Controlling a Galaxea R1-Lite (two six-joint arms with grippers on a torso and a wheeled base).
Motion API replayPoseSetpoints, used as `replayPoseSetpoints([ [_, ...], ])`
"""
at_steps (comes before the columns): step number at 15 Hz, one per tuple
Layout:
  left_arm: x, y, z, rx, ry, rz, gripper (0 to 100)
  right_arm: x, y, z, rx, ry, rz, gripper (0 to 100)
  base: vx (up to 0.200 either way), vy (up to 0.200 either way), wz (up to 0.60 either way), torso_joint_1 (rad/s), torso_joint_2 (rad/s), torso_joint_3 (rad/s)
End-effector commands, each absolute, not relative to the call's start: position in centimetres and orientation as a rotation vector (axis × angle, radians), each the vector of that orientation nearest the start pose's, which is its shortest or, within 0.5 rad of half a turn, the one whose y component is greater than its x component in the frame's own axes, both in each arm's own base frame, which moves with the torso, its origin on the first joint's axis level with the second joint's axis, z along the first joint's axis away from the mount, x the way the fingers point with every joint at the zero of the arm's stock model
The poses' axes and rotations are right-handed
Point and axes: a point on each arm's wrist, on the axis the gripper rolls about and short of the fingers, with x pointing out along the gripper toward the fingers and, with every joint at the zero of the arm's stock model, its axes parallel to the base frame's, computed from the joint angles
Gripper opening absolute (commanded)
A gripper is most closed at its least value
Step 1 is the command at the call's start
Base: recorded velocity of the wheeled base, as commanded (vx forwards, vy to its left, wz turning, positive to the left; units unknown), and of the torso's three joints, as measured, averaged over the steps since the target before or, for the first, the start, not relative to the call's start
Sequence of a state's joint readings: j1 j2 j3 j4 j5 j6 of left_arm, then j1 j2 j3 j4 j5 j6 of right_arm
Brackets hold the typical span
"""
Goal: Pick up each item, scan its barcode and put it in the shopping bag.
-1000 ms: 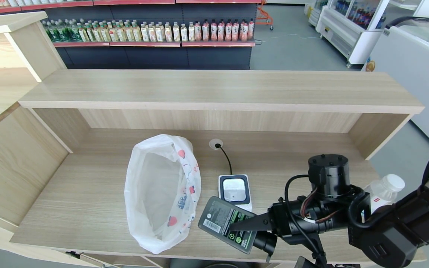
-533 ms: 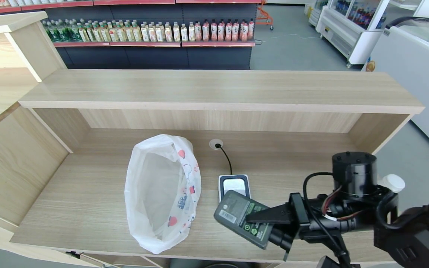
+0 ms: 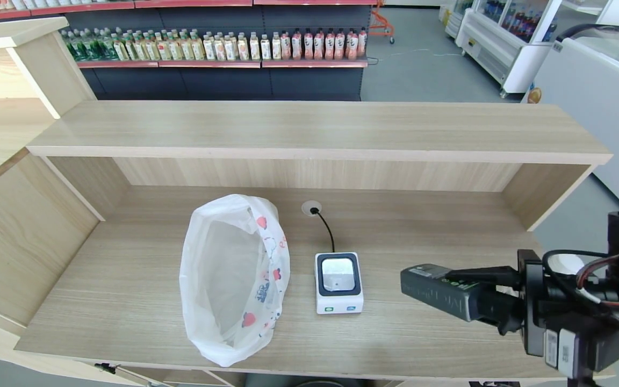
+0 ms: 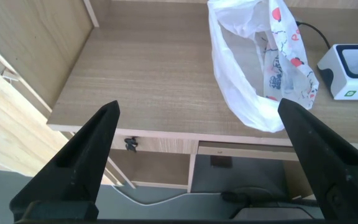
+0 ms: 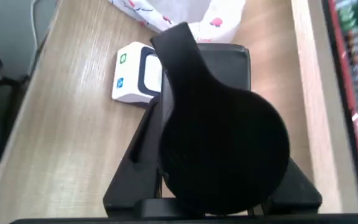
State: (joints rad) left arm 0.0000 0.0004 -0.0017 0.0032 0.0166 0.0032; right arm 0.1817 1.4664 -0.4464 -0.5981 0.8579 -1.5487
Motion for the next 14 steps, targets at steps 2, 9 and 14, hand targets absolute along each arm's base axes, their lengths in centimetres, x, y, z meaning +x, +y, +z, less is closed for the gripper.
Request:
replayPoseSetpoints([
  [2,-2.3,0.0,7.6,0.003,0.002,0.017,100,18.1,4.4,19.4,-0.66,-0.08,0.823,0,0.0,0.0,0.0,0.0,0.0,0.0],
  [9,-2.3,0.0,7.6,0.003,0.002,0.017,100,20.3,5.6,18.2,0.39,0.406,0.49,0,0.0,0.0,0.0,0.0,0.0,0.0],
  [14,-2.3,0.0,7.6,0.003,0.002,0.017,100,20.1,7.2,17.6,0.46,0.489,0.603,0,0.0,0.0,0.0,0.0,0.0,0.0],
])
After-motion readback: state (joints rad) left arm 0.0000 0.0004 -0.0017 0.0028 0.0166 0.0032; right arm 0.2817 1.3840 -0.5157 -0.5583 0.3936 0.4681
